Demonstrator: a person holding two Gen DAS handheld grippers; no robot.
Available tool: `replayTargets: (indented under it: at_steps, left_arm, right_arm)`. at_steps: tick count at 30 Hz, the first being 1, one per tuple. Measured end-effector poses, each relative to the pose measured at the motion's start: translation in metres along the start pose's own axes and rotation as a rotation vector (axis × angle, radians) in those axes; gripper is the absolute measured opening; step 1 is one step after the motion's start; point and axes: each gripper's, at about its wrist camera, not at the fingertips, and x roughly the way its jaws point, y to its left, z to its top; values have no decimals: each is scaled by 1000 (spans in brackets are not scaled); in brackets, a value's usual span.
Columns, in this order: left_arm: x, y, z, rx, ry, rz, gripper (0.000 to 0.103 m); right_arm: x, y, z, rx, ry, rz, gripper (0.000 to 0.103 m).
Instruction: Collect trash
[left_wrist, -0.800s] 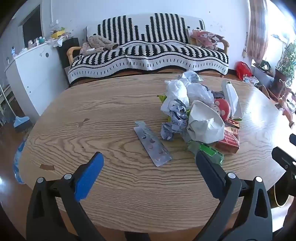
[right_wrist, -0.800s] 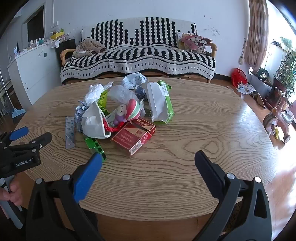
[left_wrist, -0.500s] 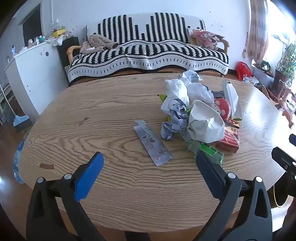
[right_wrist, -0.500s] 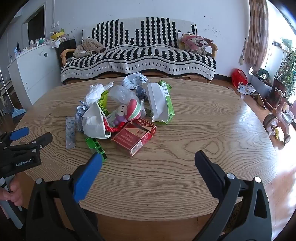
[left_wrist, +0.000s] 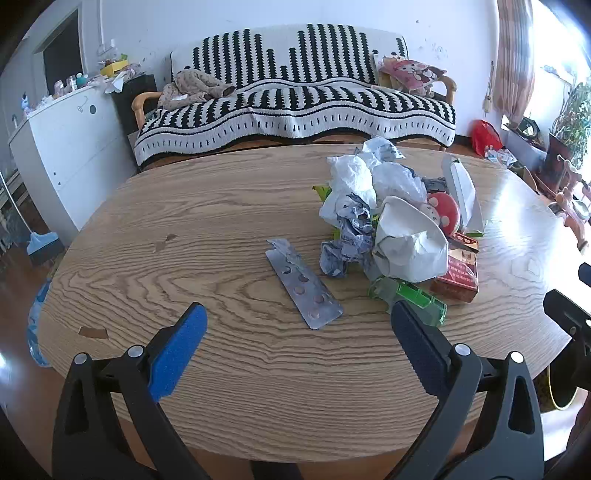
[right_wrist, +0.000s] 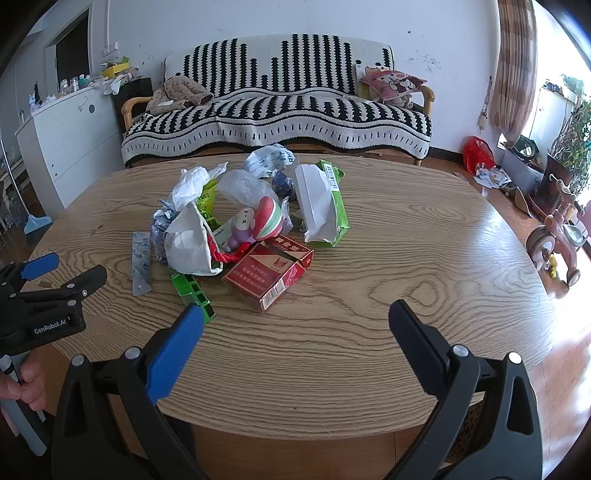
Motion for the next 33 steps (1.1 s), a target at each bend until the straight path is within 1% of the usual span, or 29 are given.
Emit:
replayTargets:
  at_steps: [33]
  left_arm:
    - [3,-5,-2,1,2,2,97]
  right_arm:
    - [1,1,-1,-1,3,0,97]
